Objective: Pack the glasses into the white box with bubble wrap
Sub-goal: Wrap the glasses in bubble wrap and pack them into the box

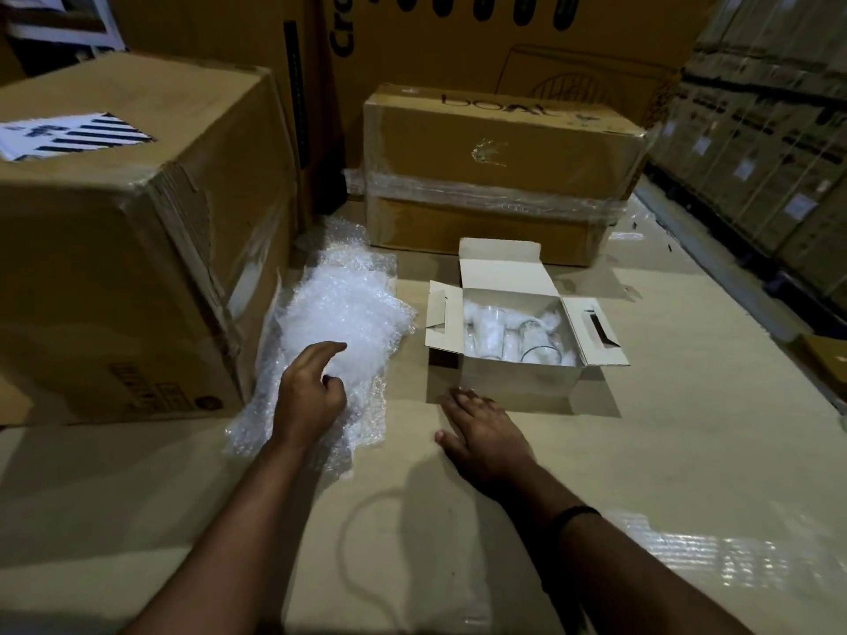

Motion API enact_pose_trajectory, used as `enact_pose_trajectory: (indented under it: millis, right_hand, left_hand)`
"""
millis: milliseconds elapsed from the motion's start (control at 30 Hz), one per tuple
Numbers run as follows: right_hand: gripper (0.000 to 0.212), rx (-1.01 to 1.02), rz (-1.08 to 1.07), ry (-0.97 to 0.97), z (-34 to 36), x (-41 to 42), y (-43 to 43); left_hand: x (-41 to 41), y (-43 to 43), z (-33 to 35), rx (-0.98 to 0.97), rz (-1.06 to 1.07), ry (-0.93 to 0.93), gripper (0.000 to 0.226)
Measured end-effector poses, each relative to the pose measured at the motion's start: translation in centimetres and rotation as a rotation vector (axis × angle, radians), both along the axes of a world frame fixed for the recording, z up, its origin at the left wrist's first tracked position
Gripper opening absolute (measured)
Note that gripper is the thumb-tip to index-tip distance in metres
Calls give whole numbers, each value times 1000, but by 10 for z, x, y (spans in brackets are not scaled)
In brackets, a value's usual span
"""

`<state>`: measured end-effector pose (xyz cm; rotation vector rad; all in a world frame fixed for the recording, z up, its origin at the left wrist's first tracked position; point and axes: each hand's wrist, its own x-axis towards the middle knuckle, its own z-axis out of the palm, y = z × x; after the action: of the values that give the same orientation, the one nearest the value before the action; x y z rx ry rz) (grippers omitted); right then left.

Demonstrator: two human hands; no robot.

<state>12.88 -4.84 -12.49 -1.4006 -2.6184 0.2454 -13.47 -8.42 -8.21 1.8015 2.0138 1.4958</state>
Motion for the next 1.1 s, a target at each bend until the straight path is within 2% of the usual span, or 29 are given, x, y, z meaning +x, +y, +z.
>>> enact_pose_trajectory:
  millis: [133, 200, 300, 367, 400, 433, 567, 633, 700, 800, 900, 967, 1033, 1100]
  right_hand:
    - [63, -66, -47, 63, 7, -2, -4]
    - [62, -58, -139, 200, 13, -6, -10]
    - [78, -72, -150, 372, 26, -26, -12]
    - [94, -156, -68, 330, 37, -45, -9]
    - [95, -184, -42, 310, 42, -53, -8]
    - [90, -190, -27, 316, 47, -59, -7]
    - [42, -182, 33, 413, 52, -56, -3]
    - [37, -273, 14, 467, 54, -37, -1]
    - [37, -364, 0, 493, 60, -9, 0]
    - [25, -406, -26, 474, 72, 43, 0]
    - [38, -536, -119, 495, 81, 91, 9]
    - [33, -622, -161, 508, 83, 118, 16]
    - [35, -638, -231, 549, 82, 135, 22]
    - [36, -606, -373, 640, 77, 149, 27]
  left_hand:
    - [16, -22, 5, -5, -56, -162, 62]
    - [26, -35, 3, -6, -78, -214, 64]
    - [39, -55, -1, -2, -123, -236, 59]
    - [45, -65, -5, 2, -170, -228, 57]
    - [47, -69, -5, 8, -202, -221, 57]
    - [48, -72, -6, 17, -235, -207, 57]
    - [46, -80, -3, 75, -260, -147, 47]
    - [47, -78, 3, 125, -202, -77, 43]
    - [52, -72, 9, 94, -172, -40, 42]
    - [65, -57, 10, -61, -231, 53, 44]
    - [85, -44, 2, -313, -384, 298, 50]
    - [109, -39, 0, -460, -496, 446, 53]
    - [134, -37, -2, -527, -549, 610, 55]
    - [158, -40, -6, -592, -559, 665, 61]
